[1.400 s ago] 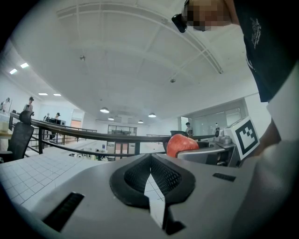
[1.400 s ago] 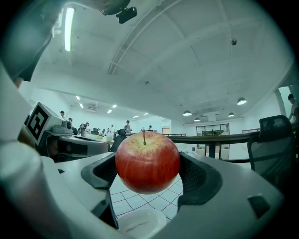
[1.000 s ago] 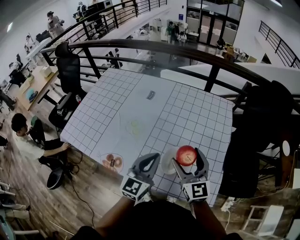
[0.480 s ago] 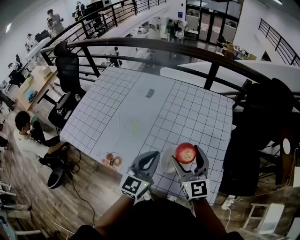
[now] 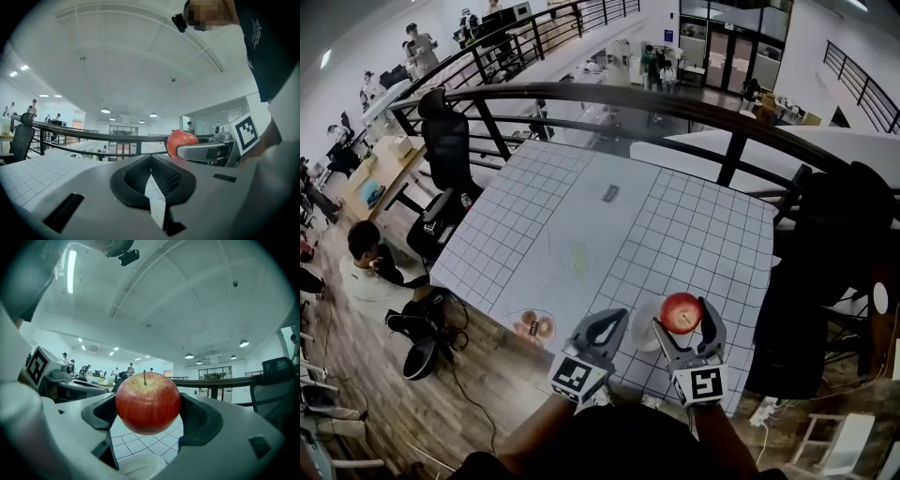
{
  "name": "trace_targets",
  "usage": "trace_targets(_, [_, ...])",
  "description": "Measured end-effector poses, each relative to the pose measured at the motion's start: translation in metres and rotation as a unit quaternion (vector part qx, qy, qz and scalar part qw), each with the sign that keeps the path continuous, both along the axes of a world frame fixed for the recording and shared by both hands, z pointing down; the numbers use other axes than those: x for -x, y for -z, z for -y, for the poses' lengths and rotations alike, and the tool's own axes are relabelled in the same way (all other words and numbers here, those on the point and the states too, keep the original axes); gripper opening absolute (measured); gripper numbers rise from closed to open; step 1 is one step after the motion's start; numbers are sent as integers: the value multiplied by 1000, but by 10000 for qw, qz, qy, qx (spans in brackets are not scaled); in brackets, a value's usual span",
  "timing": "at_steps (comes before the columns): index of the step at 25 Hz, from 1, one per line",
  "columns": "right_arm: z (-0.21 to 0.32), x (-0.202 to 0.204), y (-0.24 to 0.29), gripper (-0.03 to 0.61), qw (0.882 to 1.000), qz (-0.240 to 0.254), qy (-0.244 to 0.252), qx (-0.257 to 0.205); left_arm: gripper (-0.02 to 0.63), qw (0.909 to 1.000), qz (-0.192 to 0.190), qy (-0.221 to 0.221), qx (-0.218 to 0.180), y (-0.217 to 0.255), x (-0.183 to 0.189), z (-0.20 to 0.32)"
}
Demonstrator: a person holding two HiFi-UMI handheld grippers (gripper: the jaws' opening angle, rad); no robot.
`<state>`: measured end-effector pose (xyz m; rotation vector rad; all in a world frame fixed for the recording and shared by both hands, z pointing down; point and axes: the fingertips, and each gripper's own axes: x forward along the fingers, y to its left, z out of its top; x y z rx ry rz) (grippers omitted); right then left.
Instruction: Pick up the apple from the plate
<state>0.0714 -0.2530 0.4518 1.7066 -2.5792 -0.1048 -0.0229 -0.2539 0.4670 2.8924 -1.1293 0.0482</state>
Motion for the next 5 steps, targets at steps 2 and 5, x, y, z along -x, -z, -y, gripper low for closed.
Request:
trace_targets(2, [1, 1, 0, 422, 10000, -4, 0, 1, 23, 10000, 17, -5, -17, 1, 0, 0])
trace_targets(5, [2, 4, -2, 422, 10000, -33, -5, 27, 22, 9999, 93, -15, -73, 1, 3, -1])
